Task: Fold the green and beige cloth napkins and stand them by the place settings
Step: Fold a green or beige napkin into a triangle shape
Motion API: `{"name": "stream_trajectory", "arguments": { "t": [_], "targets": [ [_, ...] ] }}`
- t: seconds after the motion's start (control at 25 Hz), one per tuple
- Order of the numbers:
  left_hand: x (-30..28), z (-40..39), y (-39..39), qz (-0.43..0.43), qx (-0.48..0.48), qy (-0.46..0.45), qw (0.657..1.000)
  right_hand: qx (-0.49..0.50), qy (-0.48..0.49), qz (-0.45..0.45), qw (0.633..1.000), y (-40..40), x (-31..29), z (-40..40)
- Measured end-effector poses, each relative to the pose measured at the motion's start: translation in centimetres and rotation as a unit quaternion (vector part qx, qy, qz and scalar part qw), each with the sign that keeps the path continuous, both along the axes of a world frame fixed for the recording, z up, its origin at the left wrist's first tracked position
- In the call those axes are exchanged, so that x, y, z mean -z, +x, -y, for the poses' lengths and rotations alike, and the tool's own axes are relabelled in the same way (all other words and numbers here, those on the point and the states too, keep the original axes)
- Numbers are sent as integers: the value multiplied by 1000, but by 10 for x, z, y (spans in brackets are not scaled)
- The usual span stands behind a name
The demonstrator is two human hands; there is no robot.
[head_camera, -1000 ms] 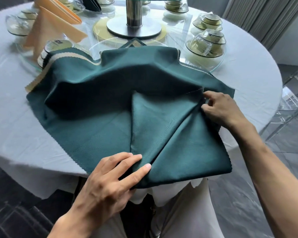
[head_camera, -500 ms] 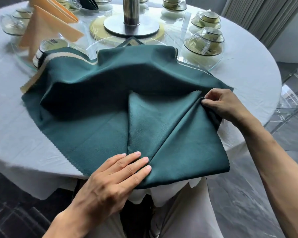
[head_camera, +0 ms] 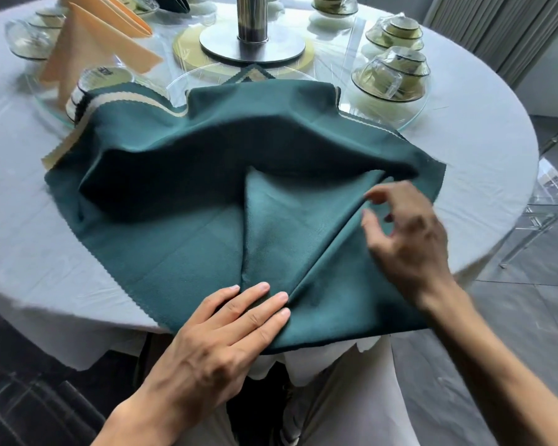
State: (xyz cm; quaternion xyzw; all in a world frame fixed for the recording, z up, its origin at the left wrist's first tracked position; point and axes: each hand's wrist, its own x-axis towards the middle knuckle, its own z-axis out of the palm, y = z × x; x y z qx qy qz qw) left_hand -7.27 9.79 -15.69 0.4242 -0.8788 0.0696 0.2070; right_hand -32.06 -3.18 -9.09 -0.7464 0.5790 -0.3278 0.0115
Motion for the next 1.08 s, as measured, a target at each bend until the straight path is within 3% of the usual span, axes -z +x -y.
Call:
{"name": "stream_trajectory", "arguments": {
  "t": [0.12, 0.24, 0.56, 0.68, 0.76, 0.84, 0.92, 1.0, 1.08],
  "targets": [
    [-5, -3, -4, 7, -28, 21, 999, -153, 29, -146, 977, 26, 28, -41],
    [-15, -8, -9, 26, -48, 91, 994, -152, 74, -248, 954, 34, 47, -45],
    [-33, 95, 15, 64, -218, 240, 944, -140, 83, -281, 946, 36, 48, -43],
    [-36, 130, 27, 88, -239, 251, 934, -135, 84, -284, 945, 35, 48, -42],
    [-37, 128, 22, 62, -239, 211, 946, -138, 90, -286, 944, 35, 48, -42],
    [-39, 102, 15, -19, -171, 124, 977, -138, 90, -284, 945, 36, 48, -42],
    [-38, 65, 11, -80, -29, 101, 991, -141, 87, -280, 946, 36, 48, -42],
    [-32, 33, 11, -18, 65, 110, 992, -156, 87, -256, 950, 36, 48, -43],
    [-20, 22, 15, 49, 86, 93, 991, -173, 108, -224, 953, 31, 46, -38]
  ]
}}
